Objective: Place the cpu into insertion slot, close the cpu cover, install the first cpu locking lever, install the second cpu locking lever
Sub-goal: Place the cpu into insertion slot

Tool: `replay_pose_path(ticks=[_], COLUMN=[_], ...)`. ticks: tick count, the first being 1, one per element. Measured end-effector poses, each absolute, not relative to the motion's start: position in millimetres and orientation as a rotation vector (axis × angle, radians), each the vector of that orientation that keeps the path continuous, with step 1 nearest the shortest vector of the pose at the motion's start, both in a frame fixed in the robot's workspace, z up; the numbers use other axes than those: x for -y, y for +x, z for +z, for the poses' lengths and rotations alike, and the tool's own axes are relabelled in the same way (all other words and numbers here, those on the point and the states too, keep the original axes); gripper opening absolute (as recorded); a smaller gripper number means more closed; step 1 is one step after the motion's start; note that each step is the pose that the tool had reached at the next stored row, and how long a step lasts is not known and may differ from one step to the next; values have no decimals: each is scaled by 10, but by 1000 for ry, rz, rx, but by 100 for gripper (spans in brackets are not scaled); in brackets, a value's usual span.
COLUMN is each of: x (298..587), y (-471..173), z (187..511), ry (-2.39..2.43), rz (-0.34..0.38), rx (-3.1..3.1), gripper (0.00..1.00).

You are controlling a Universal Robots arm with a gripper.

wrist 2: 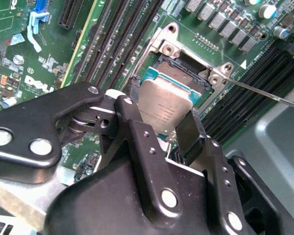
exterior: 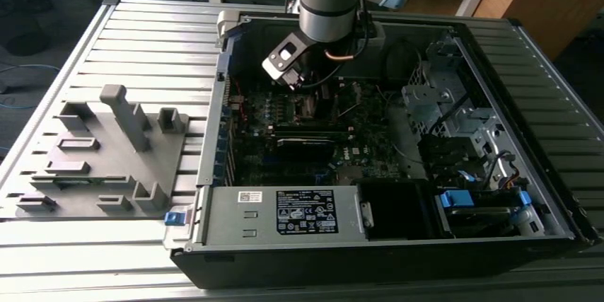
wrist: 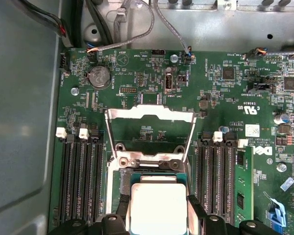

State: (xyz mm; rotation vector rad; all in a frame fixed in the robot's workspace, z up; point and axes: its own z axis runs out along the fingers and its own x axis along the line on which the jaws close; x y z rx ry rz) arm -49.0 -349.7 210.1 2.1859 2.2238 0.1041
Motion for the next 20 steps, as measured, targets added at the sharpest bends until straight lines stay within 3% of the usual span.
replay_pose_path(ticks=[20], x=[3497], y=[-490], z=[2066], ry=[2186], rz=[104], rx=[-2224], gripper=[54])
